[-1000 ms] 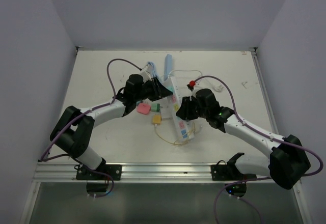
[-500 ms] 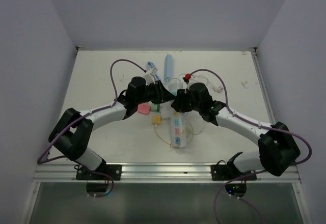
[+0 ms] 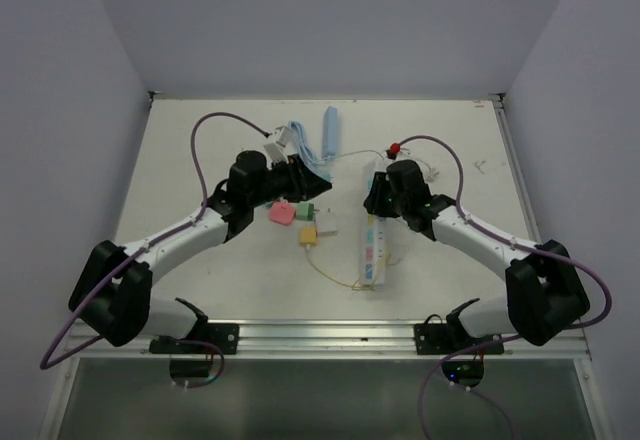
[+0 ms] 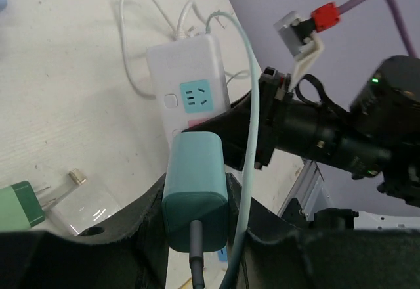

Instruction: Pull the plug off the socket

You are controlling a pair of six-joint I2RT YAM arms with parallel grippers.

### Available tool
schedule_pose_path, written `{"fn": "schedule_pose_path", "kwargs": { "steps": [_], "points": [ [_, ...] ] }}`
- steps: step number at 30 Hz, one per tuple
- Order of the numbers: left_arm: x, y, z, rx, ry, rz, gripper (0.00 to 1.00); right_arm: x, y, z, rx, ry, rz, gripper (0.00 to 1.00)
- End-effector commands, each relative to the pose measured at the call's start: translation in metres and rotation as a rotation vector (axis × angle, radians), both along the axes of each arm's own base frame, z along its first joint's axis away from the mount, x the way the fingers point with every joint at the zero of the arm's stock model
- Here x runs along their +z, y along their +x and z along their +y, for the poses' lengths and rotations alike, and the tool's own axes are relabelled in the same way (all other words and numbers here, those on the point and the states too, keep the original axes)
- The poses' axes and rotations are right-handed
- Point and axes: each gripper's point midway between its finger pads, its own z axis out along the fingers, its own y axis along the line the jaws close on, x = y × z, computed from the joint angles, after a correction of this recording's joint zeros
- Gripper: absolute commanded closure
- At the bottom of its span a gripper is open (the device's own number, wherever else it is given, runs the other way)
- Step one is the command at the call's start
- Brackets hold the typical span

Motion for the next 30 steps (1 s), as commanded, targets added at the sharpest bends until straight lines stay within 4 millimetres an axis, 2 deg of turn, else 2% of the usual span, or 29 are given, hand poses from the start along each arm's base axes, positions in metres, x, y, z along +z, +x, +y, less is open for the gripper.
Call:
{"fn": "schedule_pose_path", "kwargs": {
  "steps": [1, 2, 5, 8, 10, 11, 12, 15, 18, 21, 24, 26, 28, 30],
  "points": [
    [0.033, -0.002, 0.016, 0.014, 0.006, -0.111, 1.0, -0.027, 0.0, -0.062, -0.164, -0.176, 0.06, 1.0],
    [0.034, -0.001, 0.019, 0.026, 0.017, -0.113, 1.0, -0.029, 0.001, -0.067, -0.17, -0.183, 0.066, 1.0],
    [0.029, -0.003, 0.029, 0.049, 0.058, -0.102, 1.0, -0.025, 0.002, -0.059, -0.134, -0.144, 0.062, 1.0],
    [0.007, -0.003, 0.038, 0.072, 0.094, -0.052, 1.0, -0.017, 0.005, -0.043, -0.092, -0.064, 0.047, 1.0],
    [-0.017, -0.001, 0.046, 0.09, 0.107, 0.007, 1.0, -0.015, 0.006, -0.034, -0.068, -0.03, 0.053, 1.0],
    [-0.025, -0.001, 0.048, 0.087, 0.11, 0.031, 1.0, -0.018, 0.009, -0.032, -0.066, -0.021, 0.059, 1.0],
    [-0.042, 0.003, 0.054, 0.103, 0.12, 0.072, 1.0, -0.016, 0.011, -0.03, -0.068, -0.011, 0.055, 1.0],
    [-0.067, 0.008, 0.062, 0.125, 0.112, 0.139, 1.0, -0.018, 0.019, -0.029, -0.082, 0.019, 0.054, 1.0],
    [-0.083, 0.013, 0.066, 0.136, 0.117, 0.178, 0.98, -0.023, 0.027, -0.026, -0.076, 0.065, 0.066, 1.0],
    [-0.091, 0.016, 0.062, 0.12, 0.119, 0.196, 0.94, -0.023, 0.038, -0.017, -0.052, 0.115, 0.055, 1.0],
    [-0.101, 0.018, 0.059, 0.104, 0.136, 0.223, 0.88, -0.021, 0.049, -0.008, -0.025, 0.165, 0.052, 1.0],
    [-0.105, 0.018, 0.057, 0.09, 0.14, 0.237, 0.84, -0.026, 0.055, -0.001, -0.012, 0.183, 0.062, 1.0],
    [-0.108, 0.018, 0.055, 0.075, 0.14, 0.25, 0.65, -0.027, 0.059, 0.005, 0.004, 0.203, 0.066, 1.0],
    [-0.109, 0.017, 0.057, 0.077, 0.151, 0.255, 0.53, -0.028, 0.064, 0.007, -0.003, 0.216, 0.065, 1.0]
  ]
}}
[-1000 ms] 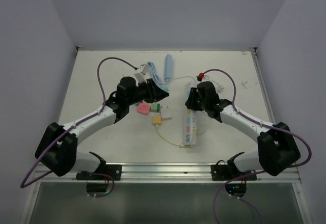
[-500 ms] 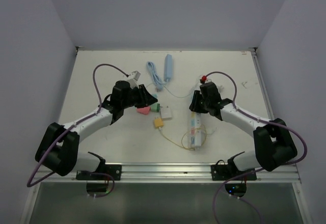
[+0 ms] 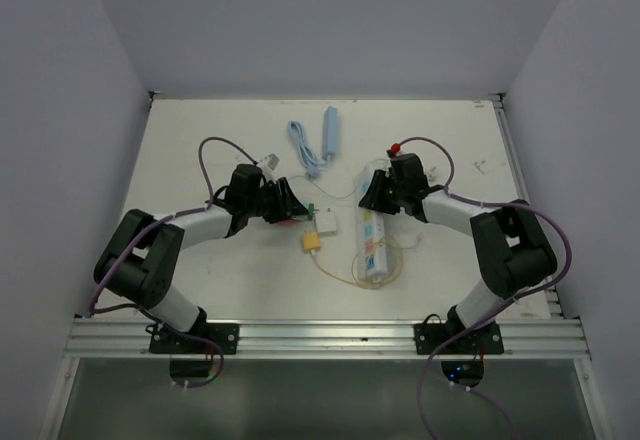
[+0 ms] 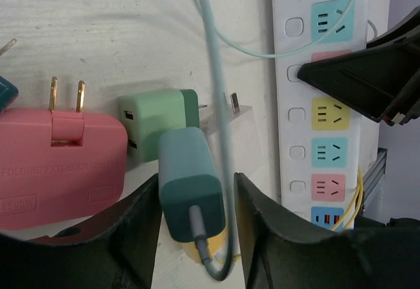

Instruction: Pull the plug off the socket

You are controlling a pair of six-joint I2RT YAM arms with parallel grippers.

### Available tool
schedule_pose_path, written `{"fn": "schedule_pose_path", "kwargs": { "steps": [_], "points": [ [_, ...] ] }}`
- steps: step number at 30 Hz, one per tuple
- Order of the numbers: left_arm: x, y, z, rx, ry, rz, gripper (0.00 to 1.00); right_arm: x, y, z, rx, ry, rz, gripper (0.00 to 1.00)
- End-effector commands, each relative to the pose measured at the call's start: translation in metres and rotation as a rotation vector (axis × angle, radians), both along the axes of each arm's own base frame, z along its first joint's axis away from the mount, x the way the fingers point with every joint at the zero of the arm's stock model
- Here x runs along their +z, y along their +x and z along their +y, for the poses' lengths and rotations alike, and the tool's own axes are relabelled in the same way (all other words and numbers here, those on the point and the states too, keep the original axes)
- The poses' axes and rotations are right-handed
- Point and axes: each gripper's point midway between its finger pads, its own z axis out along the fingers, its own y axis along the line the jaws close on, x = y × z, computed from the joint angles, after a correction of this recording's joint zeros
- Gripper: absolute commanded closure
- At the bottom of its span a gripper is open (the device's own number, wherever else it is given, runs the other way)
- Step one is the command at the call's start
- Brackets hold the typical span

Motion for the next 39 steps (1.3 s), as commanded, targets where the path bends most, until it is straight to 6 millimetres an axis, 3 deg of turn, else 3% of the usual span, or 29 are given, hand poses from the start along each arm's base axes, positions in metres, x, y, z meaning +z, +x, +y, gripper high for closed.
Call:
{"fn": "schedule_pose_path", "kwargs": {
  "steps": [1, 3, 6, 11, 12, 13, 14, 16, 20, 22, 24, 25, 27, 28, 34, 35, 37, 39],
  "points": [
    [0.022, 0.012, -0.006, -0.02, -0.035, -0.059, 0.49, 0.032, 0.034, 0.022, 0.029, 0.108, -0.128, 1.0],
    [0.025, 0.013, 0.001, -0.003, -0.011, -0.068, 0.35, 0.032, 0.039, 0.023, 0.026, 0.122, -0.135, 1.0],
    [0.036, 0.014, 0.013, 0.026, 0.037, -0.1, 0.24, 0.029, 0.046, 0.022, 0.021, 0.151, -0.133, 1.0],
    [0.063, 0.01, 0.032, 0.057, 0.118, -0.17, 0.16, 0.028, 0.064, 0.018, -0.003, 0.183, -0.146, 0.98],
    [0.064, 0.006, 0.037, 0.053, 0.145, -0.166, 0.14, 0.022, 0.067, 0.015, -0.012, 0.175, -0.135, 0.93],
    [0.077, 0.006, 0.041, 0.067, 0.154, -0.204, 0.14, 0.022, 0.073, 0.008, -0.03, 0.169, -0.133, 0.91],
    [0.081, 0.004, 0.045, 0.067, 0.171, -0.217, 0.08, 0.019, 0.075, 0.005, -0.036, 0.163, -0.126, 0.87],
    [0.087, 0.0, 0.056, 0.092, 0.216, -0.23, 0.05, 0.016, 0.079, -0.005, -0.049, 0.139, -0.121, 0.73],
    [0.127, -0.008, 0.083, 0.166, 0.281, -0.344, 0.01, 0.021, 0.078, -0.023, -0.072, 0.054, -0.118, 0.39],
    [0.152, -0.009, 0.097, 0.226, 0.308, -0.409, 0.0, 0.029, 0.073, -0.031, -0.071, 0.009, -0.125, 0.29],
    [0.164, -0.011, 0.112, 0.267, 0.359, -0.443, 0.01, 0.036, 0.072, -0.039, -0.081, -0.034, -0.138, 0.21],
    [0.182, -0.011, 0.123, 0.317, 0.373, -0.489, 0.0, 0.042, 0.067, -0.045, -0.077, -0.062, -0.13, 0.19],
    [0.196, -0.016, 0.135, 0.352, 0.407, -0.526, 0.0, 0.049, 0.063, -0.052, -0.087, -0.1, -0.135, 0.15],
    [0.214, -0.019, 0.145, 0.403, 0.414, -0.571, 0.0, 0.058, 0.057, -0.056, -0.078, -0.12, -0.137, 0.14],
    [0.271, -0.043, 0.19, 0.588, 0.455, -0.719, 0.0, 0.109, 0.032, -0.082, -0.116, -0.217, -0.182, 0.1],
    [0.275, -0.046, 0.195, 0.606, 0.465, -0.728, 0.0, 0.132, 0.027, -0.087, -0.133, -0.22, -0.23, 0.08],
    [0.291, -0.055, 0.207, 0.659, 0.472, -0.761, 0.0, 0.154, 0.016, -0.099, -0.157, -0.259, -0.257, 0.07],
    [0.299, -0.062, 0.216, 0.683, 0.493, -0.78, 0.0, 0.189, 0.004, -0.117, -0.216, -0.296, -0.34, 0.02]
  ]
}}
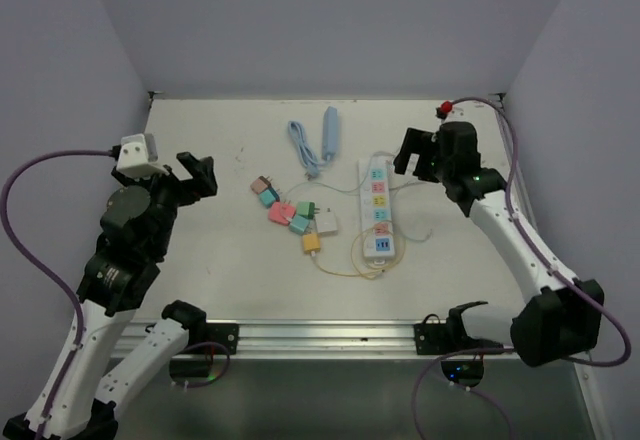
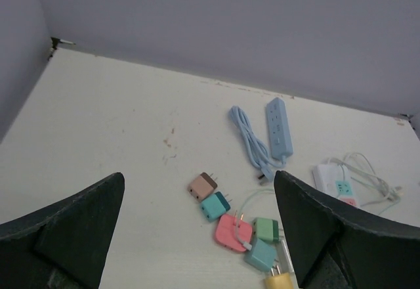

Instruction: Pull the plug off the socket

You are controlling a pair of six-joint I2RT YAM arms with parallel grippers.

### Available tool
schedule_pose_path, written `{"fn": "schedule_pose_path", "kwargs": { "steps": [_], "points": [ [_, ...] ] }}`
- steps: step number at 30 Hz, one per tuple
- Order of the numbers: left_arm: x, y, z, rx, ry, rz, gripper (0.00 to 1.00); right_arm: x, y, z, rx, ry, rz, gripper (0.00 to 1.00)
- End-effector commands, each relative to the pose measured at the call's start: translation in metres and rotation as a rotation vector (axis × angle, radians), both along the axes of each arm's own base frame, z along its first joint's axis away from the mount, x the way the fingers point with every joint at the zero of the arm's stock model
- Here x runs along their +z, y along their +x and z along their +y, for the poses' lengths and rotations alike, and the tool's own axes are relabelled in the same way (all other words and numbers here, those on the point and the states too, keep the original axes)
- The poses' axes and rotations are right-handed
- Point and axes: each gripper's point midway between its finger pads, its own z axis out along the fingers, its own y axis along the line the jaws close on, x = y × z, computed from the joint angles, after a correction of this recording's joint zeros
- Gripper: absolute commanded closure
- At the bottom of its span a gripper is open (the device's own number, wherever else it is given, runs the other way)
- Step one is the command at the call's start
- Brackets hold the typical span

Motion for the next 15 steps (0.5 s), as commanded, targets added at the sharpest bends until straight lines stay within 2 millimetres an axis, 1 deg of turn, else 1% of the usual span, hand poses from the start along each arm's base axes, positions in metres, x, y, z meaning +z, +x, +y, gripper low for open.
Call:
{"fn": "schedule_pose_path", "kwargs": {
  "steps": [1, 2, 3, 5, 6, 7, 8, 9, 10, 12, 13, 14, 15],
  "points": [
    [0.027, -0.016, 0.036, 0.143, 0.056, -0.059, 0.0, 0.057, -0.027, -0.038, -0.087, -0.127, -0.096, 0.01],
    [0.03, -0.02, 0.04, 0.154, 0.069, -0.068, 0.0, 0.069, -0.032, -0.05, -0.129, -0.158, -0.127, 0.01],
    [0.034, -0.023, 0.046, 0.181, 0.072, -0.081, 0.0, 0.092, -0.045, -0.059, -0.145, -0.171, -0.193, 0.01],
    [0.041, -0.033, 0.056, 0.211, 0.082, -0.116, 0.01, 0.112, -0.061, -0.073, -0.185, -0.203, -0.244, 0.01],
    [0.042, -0.037, 0.06, 0.225, 0.086, -0.125, 0.0, 0.129, -0.076, -0.086, -0.227, -0.219, -0.304, 0.01],
    [0.043, -0.044, 0.068, 0.254, 0.09, -0.142, 0.0, 0.134, -0.085, -0.091, -0.243, -0.224, -0.328, 0.01],
    [0.045, -0.047, 0.071, 0.266, 0.088, -0.156, 0.0, 0.139, -0.093, -0.096, -0.258, -0.221, -0.354, 0.01],
    [0.042, -0.053, 0.078, 0.292, 0.088, -0.163, 0.0, 0.153, -0.11, -0.102, -0.277, -0.203, -0.42, 0.01],
    [0.041, -0.055, 0.081, 0.305, 0.089, -0.168, 0.0, 0.15, -0.116, -0.105, -0.284, -0.201, -0.434, 0.01],
    [0.039, -0.06, 0.086, 0.331, 0.078, -0.179, 0.01, 0.154, -0.129, -0.109, -0.283, -0.203, -0.482, 0.01],
    [0.036, -0.062, 0.091, 0.355, 0.074, -0.178, 0.0, 0.152, -0.14, -0.113, -0.292, -0.201, -0.519, 0.01],
    [0.032, -0.062, 0.092, 0.367, 0.071, -0.171, 0.01, 0.151, -0.146, -0.116, -0.294, -0.205, -0.539, 0.01],
    [0.022, -0.06, 0.093, 0.376, 0.078, -0.153, 0.0, 0.149, -0.15, -0.119, -0.296, -0.221, -0.552, 0.01]
  ]
}}
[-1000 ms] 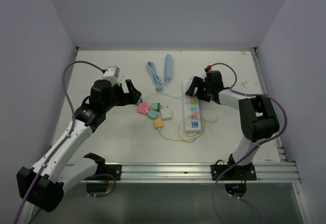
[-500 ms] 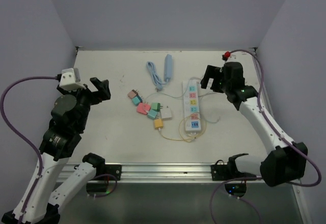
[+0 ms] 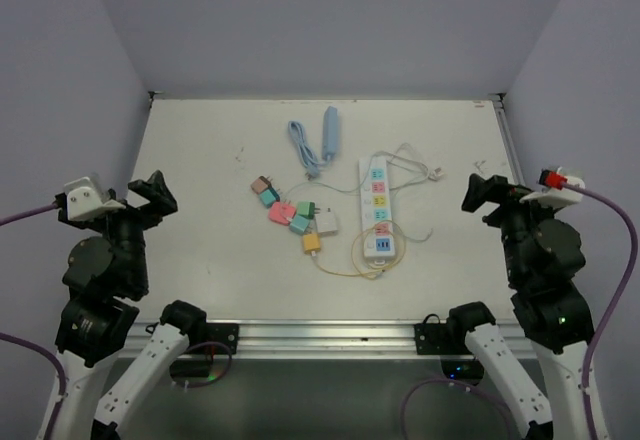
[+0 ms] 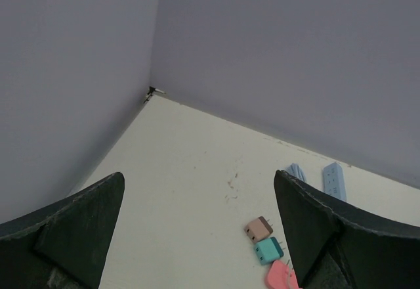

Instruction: Pull the plug off the socket

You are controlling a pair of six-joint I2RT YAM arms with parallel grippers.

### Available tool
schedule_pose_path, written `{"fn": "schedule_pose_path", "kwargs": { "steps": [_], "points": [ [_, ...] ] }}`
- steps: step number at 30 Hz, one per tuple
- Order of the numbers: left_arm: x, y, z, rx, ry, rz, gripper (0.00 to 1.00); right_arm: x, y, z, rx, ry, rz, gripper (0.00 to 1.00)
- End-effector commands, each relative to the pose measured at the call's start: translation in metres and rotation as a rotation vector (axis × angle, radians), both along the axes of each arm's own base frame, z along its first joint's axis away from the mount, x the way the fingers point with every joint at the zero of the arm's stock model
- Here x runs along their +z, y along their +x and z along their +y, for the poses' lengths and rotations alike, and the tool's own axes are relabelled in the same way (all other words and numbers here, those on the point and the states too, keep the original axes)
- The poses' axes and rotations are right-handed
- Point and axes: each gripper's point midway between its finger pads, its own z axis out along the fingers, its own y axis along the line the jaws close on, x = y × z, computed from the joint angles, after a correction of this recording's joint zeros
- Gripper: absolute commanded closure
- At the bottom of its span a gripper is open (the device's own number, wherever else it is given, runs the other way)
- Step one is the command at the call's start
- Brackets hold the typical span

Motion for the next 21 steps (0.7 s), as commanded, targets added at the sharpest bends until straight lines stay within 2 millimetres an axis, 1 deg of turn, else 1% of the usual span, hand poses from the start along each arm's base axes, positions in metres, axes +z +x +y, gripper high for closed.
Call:
{"fn": "schedule_pose_path", "kwargs": {
  "steps": [1, 2, 3, 5, 6, 7, 8, 9, 10, 13, 15, 21],
  "points": [
    [-0.024, 0.003, 0.014, 0.097, 0.023, 0.046, 0.0, -0.03, -0.015, -0.019, -0.067, -0.084, 0.023, 0.01],
    [-0.026, 0.004, 0.013, 0.094, 0.018, 0.04, 0.0, -0.034, -0.018, -0.021, -0.073, -0.091, 0.02, 0.01],
    [-0.038, 0.008, 0.01, 0.089, 0.023, 0.061, 0.0, -0.038, -0.021, -0.024, -0.082, -0.103, 0.015, 0.01],
    [-0.045, 0.01, 0.007, 0.073, 0.006, 0.052, 0.0, -0.048, -0.025, -0.027, -0.091, -0.105, -0.012, 0.01],
    [-0.056, 0.013, 0.005, 0.071, 0.009, 0.071, 0.01, -0.05, -0.027, -0.028, -0.093, -0.101, -0.024, 0.01],
    [-0.061, 0.013, 0.005, 0.071, 0.005, 0.068, 0.01, -0.053, -0.026, -0.027, -0.09, -0.099, -0.033, 0.01],
    [-0.062, 0.014, 0.004, 0.064, -0.003, 0.054, 0.01, -0.051, -0.028, -0.026, -0.082, -0.095, -0.049, 0.01],
    [-0.072, 0.015, 0.002, 0.055, -0.001, 0.054, 0.0, -0.05, -0.028, -0.026, -0.082, -0.096, -0.054, 0.01],
    [-0.07, 0.016, -0.002, 0.032, -0.009, 0.03, 0.01, -0.05, -0.028, -0.026, -0.082, -0.097, -0.053, 0.01],
    [-0.071, 0.016, -0.005, 0.012, -0.011, 0.009, 0.0, -0.055, -0.023, -0.023, -0.068, -0.102, -0.023, 0.01],
    [-0.074, 0.018, -0.006, 0.013, -0.007, 0.019, 0.0, -0.055, -0.021, -0.019, -0.051, -0.102, -0.024, 0.01],
    [-0.082, 0.029, -0.018, -0.038, 0.008, 0.047, 0.0, -0.056, -0.02, -0.018, -0.045, -0.101, -0.021, 0.01]
  ]
}}
